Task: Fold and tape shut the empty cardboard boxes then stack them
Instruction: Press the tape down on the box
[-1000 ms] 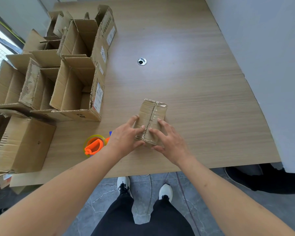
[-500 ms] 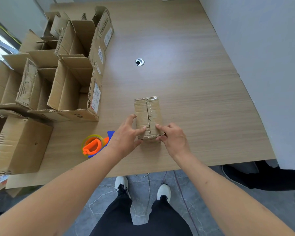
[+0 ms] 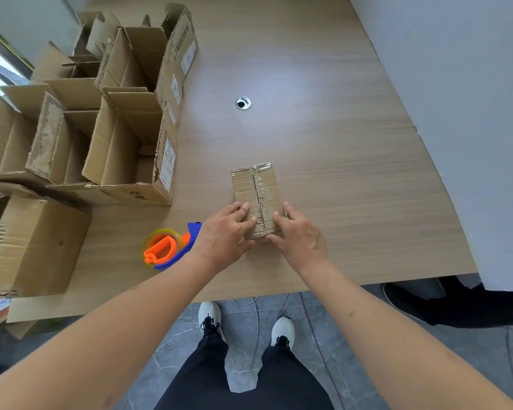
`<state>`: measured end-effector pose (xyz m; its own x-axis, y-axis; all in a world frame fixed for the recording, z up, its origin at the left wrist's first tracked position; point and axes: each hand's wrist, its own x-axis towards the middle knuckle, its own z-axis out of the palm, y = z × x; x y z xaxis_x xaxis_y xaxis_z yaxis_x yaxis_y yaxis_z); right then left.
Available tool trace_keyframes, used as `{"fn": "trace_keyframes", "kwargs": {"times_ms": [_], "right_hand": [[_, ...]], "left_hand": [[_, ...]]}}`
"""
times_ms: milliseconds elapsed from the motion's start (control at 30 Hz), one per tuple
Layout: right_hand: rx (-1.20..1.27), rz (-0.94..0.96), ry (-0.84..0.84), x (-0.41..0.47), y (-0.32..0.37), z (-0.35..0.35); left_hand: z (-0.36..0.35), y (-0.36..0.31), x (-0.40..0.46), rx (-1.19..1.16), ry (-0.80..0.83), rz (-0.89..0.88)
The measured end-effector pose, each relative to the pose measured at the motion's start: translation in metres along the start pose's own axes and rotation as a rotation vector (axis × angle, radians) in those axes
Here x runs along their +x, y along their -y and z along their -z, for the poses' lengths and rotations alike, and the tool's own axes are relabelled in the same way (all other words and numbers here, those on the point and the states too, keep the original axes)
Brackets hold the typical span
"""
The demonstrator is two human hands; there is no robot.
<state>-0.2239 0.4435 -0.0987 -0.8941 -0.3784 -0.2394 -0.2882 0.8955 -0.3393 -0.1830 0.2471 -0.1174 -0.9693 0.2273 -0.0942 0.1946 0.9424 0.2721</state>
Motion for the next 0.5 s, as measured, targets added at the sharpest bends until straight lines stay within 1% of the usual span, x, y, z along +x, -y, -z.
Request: {"fn": "trace_keyframes", "kwargs": {"times_ms": [67, 167, 333, 433, 500], "right_hand": [[-0.061, 0.032, 0.028, 0.004, 0.002, -0.002], [-0.11, 0.058, 0.014, 0.006, 0.001, -0.006], [-0.072, 0.017, 0.014, 0.003, 0.002, -0.002], [-0.101, -0.01, 0.026, 0.004, 0.009, 0.0], [-0.135, -0.001, 0.056, 0.006, 0.013, 0.004]], "left_hand": [[0.003, 0.003, -0.002, -0.028, 0.003, -0.011], [0.009, 0.012, -0.004, -0.05, 0.005, -0.054], [0.01, 0.01, 0.0, -0.024, -0.002, -0.06], [0.01, 0.007, 0.0, -0.023, -0.028, -0.067], [0.009, 0.005, 0.0, 0.01, -0.013, -0.068]]}}
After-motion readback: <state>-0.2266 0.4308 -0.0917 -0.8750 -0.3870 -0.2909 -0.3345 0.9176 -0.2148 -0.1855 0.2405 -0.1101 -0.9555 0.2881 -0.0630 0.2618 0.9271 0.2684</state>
